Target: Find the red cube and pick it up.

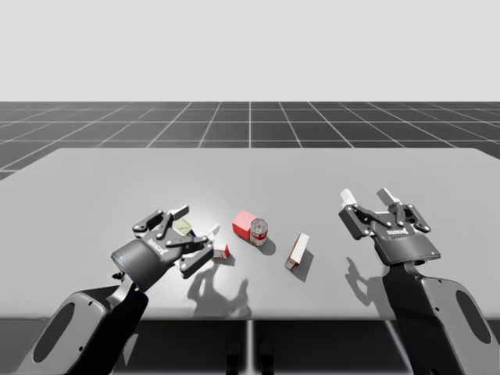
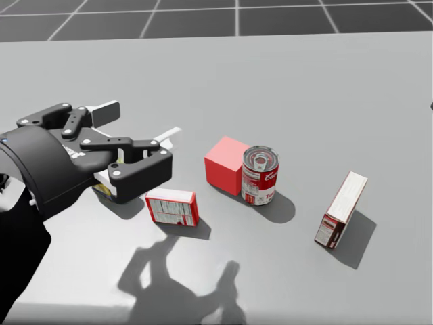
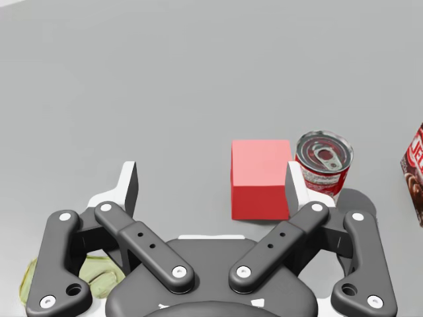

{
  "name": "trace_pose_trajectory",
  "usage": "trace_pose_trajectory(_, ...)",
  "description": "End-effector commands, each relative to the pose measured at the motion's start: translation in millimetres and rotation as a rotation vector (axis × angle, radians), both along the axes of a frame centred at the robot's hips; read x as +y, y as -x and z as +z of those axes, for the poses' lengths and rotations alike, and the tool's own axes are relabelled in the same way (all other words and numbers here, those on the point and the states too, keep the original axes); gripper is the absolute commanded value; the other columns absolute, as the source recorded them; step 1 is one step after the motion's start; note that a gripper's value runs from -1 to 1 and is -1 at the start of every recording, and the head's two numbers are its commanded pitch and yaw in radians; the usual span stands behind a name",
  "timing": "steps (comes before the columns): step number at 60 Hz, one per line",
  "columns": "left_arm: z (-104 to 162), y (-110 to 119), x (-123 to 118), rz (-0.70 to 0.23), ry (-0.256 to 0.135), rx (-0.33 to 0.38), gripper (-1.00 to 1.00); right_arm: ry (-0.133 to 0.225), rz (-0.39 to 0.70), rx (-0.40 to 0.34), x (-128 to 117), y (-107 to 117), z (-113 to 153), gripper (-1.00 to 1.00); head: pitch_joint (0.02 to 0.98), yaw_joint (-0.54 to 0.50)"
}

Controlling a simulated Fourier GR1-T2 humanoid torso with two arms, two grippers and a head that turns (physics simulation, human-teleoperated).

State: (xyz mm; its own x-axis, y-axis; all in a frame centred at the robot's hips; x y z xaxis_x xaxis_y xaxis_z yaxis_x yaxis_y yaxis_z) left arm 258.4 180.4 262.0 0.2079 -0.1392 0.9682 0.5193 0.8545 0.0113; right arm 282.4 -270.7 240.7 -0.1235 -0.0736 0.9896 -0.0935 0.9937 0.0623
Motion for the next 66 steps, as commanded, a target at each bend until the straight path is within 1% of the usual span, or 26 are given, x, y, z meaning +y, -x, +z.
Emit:
trace_pose_trajectory(1,-26,4,-26,-0.065,-0.126,0.258,-1.0,-0.002,0.0,-0.002,0,0,0,-1.0,0.799,0.06)
trace_pose_trajectory(3,-33,1,-33,-0.068,-0.126,0.276,-1.0,-0.002,0.0,-0.003,-1,0,0,-1.0,0.799,0.06)
trace_pose_trajectory(7,-39,-2,-37,-0.067,-0.139,0.287,-1.0,-0.003,-0.001,-0.004,-1,0,1,-1.0,0.799,0.06)
trace_pose_trajectory(9,-44,-5,-42,-0.074,-0.14,0.308,-1.0,-0.004,-0.001,-0.004,-1,0,1,-1.0,0.799,0.06)
trace_pose_trajectory(13,-50,-7,-47,-0.072,-0.155,0.323,-1.0,-0.004,-0.002,-0.005,-1,0,1,-1.0,0.8,0.06)
trace_pose_trajectory(18,-60,-11,-56,-0.078,-0.188,0.346,-1.0,-0.006,-0.003,-0.007,-2,0,2,-1.0,0.801,0.06)
trace_pose_trajectory(22,-65,-15,-59,-0.078,-0.188,0.365,-1.0,-0.007,-0.004,-0.009,-2,0,2,-1.0,0.801,0.06)
trace_pose_trajectory(26,-70,-19,-62,-0.07,-0.199,0.37,-1.0,-0.008,-0.004,-0.009,-3,0,2,-1.0,0.802,0.05)
trace_pose_trajectory(29,-73,-23,-64,-0.067,-0.199,0.375,-1.0,-0.009,-0.005,-0.011,-3,0,3,-1.0,0.803,0.05)
trace_pose_trajectory(31,-75,-26,-66,-0.056,-0.206,0.369,-1.0,-0.009,-0.005,-0.012,-3,1,3,-1.0,0.803,0.05)
trace_pose_trajectory(34,-78,-30,-67,-0.05,-0.204,0.376,-1.0,-0.01,-0.006,-0.013,-4,1,3,-1.0,0.802,0.05)
trace_pose_trajectory(36,-81,-34,-68,-0.034,-0.215,0.365,-1.0,-0.011,-0.006,-0.015,-4,1,3,-1.0,0.802,0.05)
trace_pose_trajectory(38,-82,-36,-68,-0.033,-0.211,0.37,-1.0,-0.011,-0.006,-0.015,-4,1,3,-1.0,0.802,0.05)
trace_pose_trajectory(40,-84,-39,-69,-0.025,-0.218,0.37,-1.0,-0.011,-0.006,-0.015,-4,1,3,-1.0,0.804,0.05)
trace_pose_trajectory(49,-92,-49,-75,-0.017,-0.226,0.376,-1.0,-0.011,-0.005,-0.015,-5,1,3,-1.0,0.808,0.04)
trace_pose_trajectory(52,-93,-52,-79,-0.011,-0.237,0.361,-1.0,-0.012,-0.005,-0.016,-5,2,4,-1.0,0.809,0.04)
trace_pose_trajectory(55,-93,-56,-83,-0.015,-0.237,0.362,-1.0,-0.011,-0.006,-0.015,-5,1,4,-1.0,0.809,0.04)
trace_pose_trajectory(56,-94,-57,-84,-0.01,-0.242,0.357,-1.0,-0.01,-0.006,-0.015,-5,1,3,-1.0,0.809,0.04)
trace_pose_trajectory(66,-94,-67,-95,-0.003,-0.248,0.336,-1.0,-0.012,-0.006,-0.016,-6,1,4,-1.0,0.811,0.03)
